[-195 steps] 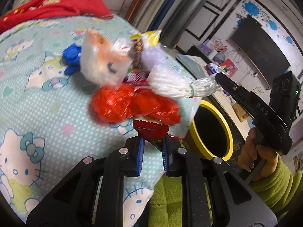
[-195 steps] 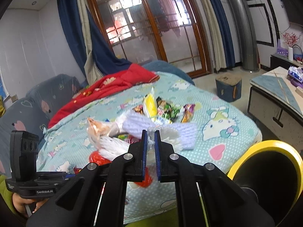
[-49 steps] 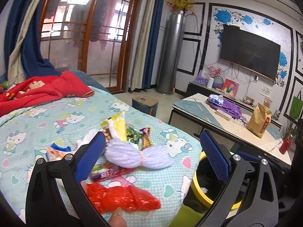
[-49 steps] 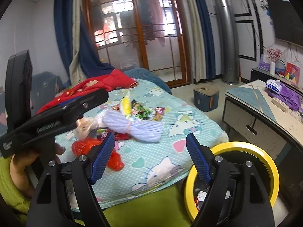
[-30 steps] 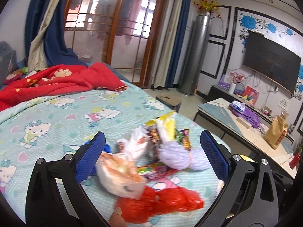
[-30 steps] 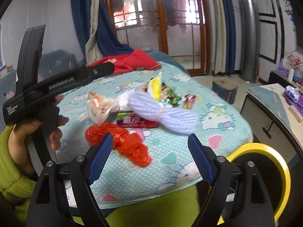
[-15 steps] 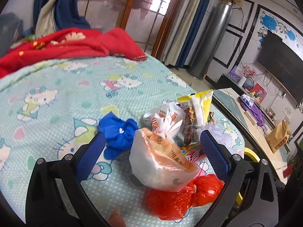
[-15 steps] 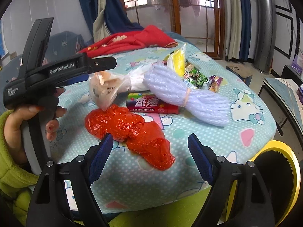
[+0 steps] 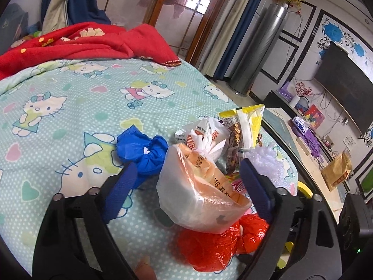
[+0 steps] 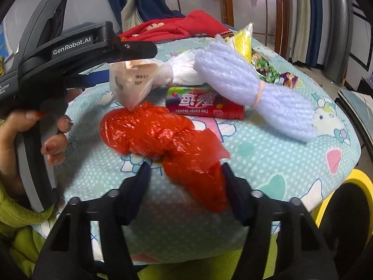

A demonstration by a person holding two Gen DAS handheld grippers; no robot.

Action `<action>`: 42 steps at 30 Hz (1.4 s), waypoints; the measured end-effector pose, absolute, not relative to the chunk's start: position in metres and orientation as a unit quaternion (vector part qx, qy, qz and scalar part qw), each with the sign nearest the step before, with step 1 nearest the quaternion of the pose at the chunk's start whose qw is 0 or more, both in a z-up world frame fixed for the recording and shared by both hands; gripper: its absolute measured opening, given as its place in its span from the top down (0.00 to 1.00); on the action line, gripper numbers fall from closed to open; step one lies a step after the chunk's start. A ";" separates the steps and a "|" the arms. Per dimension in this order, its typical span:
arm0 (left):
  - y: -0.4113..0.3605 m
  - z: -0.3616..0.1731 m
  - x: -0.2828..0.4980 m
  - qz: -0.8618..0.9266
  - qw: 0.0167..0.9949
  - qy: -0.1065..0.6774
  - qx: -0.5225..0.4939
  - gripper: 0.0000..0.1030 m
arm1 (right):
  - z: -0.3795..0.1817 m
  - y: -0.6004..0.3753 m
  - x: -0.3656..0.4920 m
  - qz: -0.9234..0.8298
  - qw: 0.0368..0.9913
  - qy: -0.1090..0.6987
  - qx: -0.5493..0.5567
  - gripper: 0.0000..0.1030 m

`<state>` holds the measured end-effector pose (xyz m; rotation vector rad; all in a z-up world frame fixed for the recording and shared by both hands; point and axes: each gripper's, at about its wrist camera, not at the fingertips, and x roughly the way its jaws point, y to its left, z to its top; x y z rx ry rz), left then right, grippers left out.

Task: Collect trash
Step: 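Grasp the clear plastic bag with the left tool while the right tool grasps the red plastic bag, then lift both bags and carry them over the yellow-rimmed bin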

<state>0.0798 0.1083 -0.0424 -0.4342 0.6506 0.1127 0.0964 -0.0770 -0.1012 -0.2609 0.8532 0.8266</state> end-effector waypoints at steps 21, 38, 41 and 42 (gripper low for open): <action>0.107 -0.027 0.073 0.043 0.931 0.297 -0.208 0.79 | -0.097 -0.090 0.076 0.405 0.821 0.378 -0.138 0.89; 0.130 0.025 0.052 0.061 0.954 0.211 -0.205 0.81 | -0.059 -0.105 0.061 0.425 0.846 0.296 -0.126 0.91; 0.130 0.029 0.050 0.059 0.956 0.204 -0.204 0.81 | -0.052 -0.106 0.060 0.419 0.852 0.287 -0.123 0.91; 0.129 0.030 0.049 0.057 0.956 0.202 -0.204 0.81 | -0.051 -0.105 0.060 0.417 0.854 0.286 -0.123 0.91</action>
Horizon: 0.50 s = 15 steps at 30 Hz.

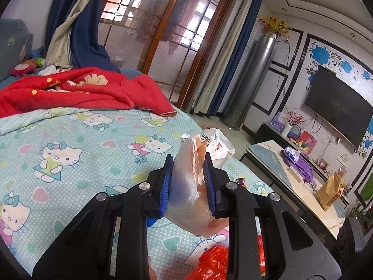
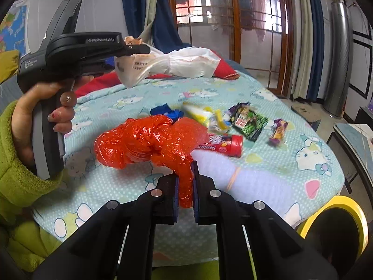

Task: Collect trash
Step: 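Lift both bags and carry them over the yellow-rimmed bin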

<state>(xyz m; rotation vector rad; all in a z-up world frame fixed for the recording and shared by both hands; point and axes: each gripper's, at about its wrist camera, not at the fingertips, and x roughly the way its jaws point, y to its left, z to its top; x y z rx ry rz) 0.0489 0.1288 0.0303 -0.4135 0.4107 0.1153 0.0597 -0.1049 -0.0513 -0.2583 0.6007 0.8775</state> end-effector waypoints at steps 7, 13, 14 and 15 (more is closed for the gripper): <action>0.116 0.037 0.046 0.041 0.959 0.196 -0.199 0.81 | -0.045 -0.119 0.071 0.393 0.868 0.286 -0.102 0.91; 0.105 0.042 0.044 0.026 0.963 0.190 -0.192 0.81 | -0.033 -0.135 0.079 0.371 0.884 0.272 -0.087 0.91; 0.103 0.043 0.044 0.024 0.963 0.189 -0.190 0.81 | -0.030 -0.139 0.081 0.365 0.887 0.271 -0.083 0.91; 0.102 0.043 0.045 0.021 0.963 0.189 -0.189 0.81 | -0.029 -0.142 0.083 0.361 0.889 0.269 -0.080 0.91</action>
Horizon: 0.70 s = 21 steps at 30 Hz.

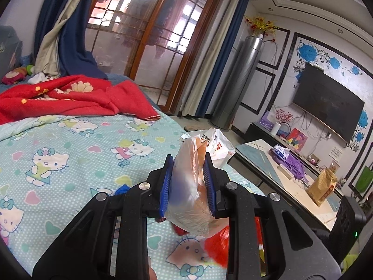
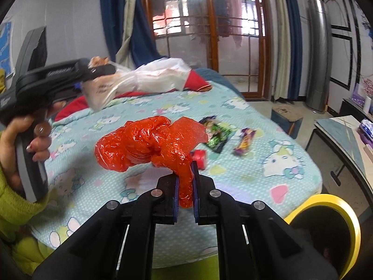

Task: Collect trash
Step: 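Lift both bags and carry them over the yellow-rimmed bin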

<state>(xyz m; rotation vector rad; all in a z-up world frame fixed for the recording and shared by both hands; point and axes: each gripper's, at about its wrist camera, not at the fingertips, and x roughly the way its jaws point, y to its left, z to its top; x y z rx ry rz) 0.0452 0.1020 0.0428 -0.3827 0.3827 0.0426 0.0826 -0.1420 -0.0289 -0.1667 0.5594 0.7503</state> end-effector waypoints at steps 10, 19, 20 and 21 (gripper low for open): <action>0.080 0.047 0.046 -0.012 0.966 0.187 -0.179 0.81 | -0.013 -0.185 0.110 0.302 0.915 0.265 -0.031 0.91; 0.057 0.045 0.047 -0.044 0.964 0.195 -0.173 0.81 | -0.013 -0.227 0.127 0.245 0.930 0.275 0.001 0.91; 0.053 0.044 0.048 -0.052 0.964 0.197 -0.172 0.81 | -0.013 -0.230 0.128 0.241 0.931 0.275 0.002 0.91; 0.049 0.043 0.048 -0.058 0.963 0.198 -0.171 0.81 | -0.013 -0.236 0.128 0.234 0.933 0.274 0.004 0.91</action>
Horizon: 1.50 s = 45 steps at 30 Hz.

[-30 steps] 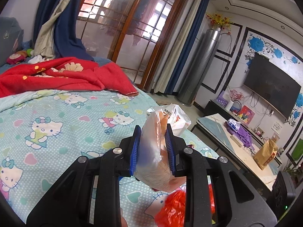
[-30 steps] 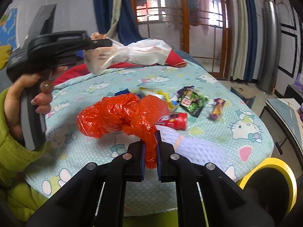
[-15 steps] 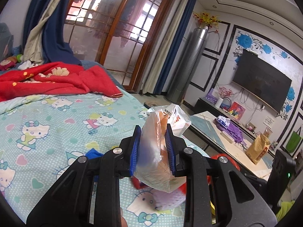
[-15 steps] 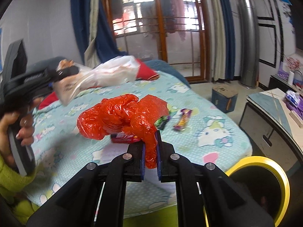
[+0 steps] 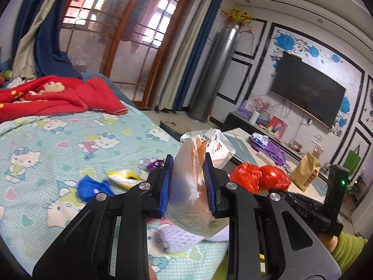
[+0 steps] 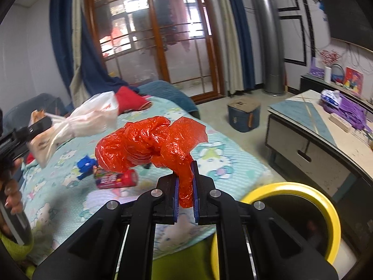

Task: Collect trash
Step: 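Lift both bags and carry them over the yellow-rimmed bin, then open both tools to drop the clear and red bags into the bin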

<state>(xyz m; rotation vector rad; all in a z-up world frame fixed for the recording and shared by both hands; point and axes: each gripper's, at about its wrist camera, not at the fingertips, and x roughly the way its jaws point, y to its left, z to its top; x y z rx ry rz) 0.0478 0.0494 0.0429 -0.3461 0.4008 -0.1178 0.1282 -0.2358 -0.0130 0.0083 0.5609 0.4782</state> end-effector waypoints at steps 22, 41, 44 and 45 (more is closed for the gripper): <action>-0.015 0.023 0.059 -0.140 0.952 0.231 -0.142 0.81 | -0.021 -0.349 0.130 0.077 0.958 0.269 0.057 0.91; -0.093 -0.002 0.079 -0.228 0.933 0.270 -0.071 0.81 | -0.038 -0.396 0.137 -0.007 0.950 0.298 0.093 0.91; -0.104 -0.009 0.082 -0.237 0.929 0.278 -0.059 0.81 | -0.045 -0.402 0.140 -0.019 0.945 0.312 0.093 0.91; -0.109 -0.013 0.084 -0.240 0.927 0.283 -0.054 0.81 | -0.047 -0.403 0.141 -0.021 0.944 0.316 0.093 0.91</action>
